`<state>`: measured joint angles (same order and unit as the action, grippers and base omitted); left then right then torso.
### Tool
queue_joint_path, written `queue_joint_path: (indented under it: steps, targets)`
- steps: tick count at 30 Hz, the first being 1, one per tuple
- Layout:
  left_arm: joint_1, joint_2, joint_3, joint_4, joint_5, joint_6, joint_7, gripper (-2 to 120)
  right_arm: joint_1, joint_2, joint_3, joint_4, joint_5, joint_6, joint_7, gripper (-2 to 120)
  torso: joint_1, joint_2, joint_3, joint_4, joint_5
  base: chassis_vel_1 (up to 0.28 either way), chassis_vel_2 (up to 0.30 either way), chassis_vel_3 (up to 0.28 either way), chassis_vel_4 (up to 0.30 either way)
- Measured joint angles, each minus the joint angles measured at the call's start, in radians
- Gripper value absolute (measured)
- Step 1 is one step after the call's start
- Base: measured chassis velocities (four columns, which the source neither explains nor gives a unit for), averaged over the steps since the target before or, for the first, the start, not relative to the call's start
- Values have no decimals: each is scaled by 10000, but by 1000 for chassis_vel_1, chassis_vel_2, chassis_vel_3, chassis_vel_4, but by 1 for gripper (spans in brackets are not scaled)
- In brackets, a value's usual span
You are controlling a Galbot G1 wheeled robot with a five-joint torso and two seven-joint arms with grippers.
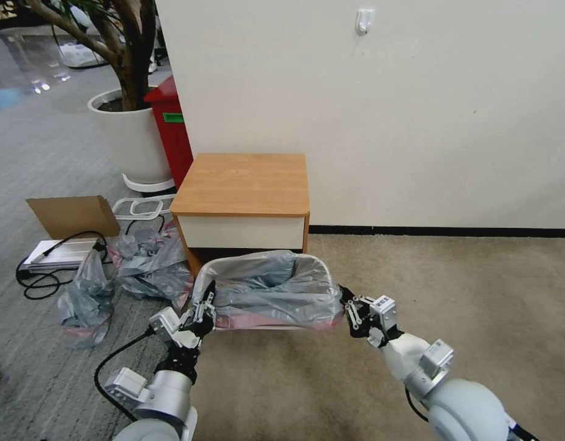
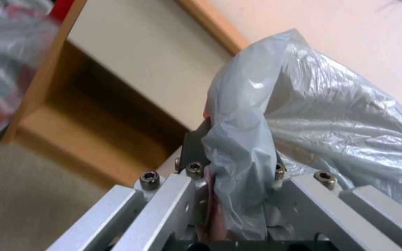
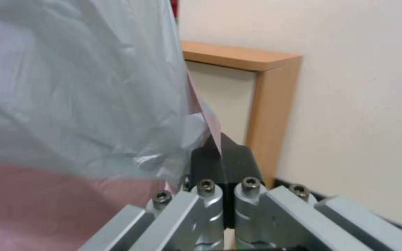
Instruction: Pick up the garbage bag from the table and place it over the trash can.
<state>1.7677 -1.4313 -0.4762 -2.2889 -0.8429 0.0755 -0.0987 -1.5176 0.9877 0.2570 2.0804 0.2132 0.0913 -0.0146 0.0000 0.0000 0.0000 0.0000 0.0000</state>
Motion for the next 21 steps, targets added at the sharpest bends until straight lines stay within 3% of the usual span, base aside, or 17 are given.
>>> queue_joint_path:
  steps: [6,21]
  targets:
    - [-3,-120,162,-217,-125,516,-574,7,12,756,-130,-596,-1977,886,672,0,0,0,0,0,0,0,0,0,0]
    - [364,-173,322,-1105,-795,2180,-1094,7,331,2016,-88,-1948,-5164,1900,1705,0,0,0,0,0,0,0,0,0,0]
